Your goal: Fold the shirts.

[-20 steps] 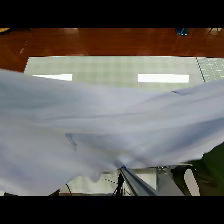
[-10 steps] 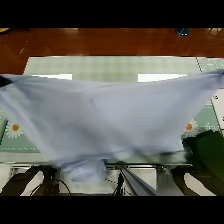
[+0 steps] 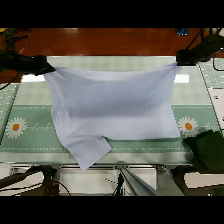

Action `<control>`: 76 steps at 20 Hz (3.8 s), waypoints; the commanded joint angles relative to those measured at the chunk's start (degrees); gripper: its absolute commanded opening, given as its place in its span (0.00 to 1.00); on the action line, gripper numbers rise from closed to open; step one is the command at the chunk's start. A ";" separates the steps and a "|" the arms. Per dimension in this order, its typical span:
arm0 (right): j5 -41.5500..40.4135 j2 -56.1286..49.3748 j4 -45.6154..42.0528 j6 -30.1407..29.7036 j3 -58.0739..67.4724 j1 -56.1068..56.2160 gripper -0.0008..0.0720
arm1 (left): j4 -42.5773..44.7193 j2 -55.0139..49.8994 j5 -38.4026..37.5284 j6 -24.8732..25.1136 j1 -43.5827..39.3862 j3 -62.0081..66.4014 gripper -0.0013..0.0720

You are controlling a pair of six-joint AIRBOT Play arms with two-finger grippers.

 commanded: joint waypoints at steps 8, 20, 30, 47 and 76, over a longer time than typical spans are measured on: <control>-20.83 -11.98 1.38 2.67 0.07 -2.60 0.06 | -0.94 -17.16 28.39 2.29 -9.01 -0.46 0.04; -0.50 -10.38 9.42 0.17 0.09 -6.67 0.06 | 1.36 -18.29 5.01 -1.84 -7.45 5.38 0.04; 10.12 -9.53 6.19 2.29 -5.29 -7.91 0.06 | 10.47 -21.03 -7.87 -8.50 -6.56 3.43 0.05; 25.16 7.34 -5.01 -3.56 -13.55 -15.56 0.57 | 10.43 -6.19 -28.87 -2.12 6.36 -6.01 0.65; 12.41 16.50 15.72 -10.47 -40.76 -35.26 0.70 | -12.50 4.92 1.22 8.90 0.61 -54.53 0.05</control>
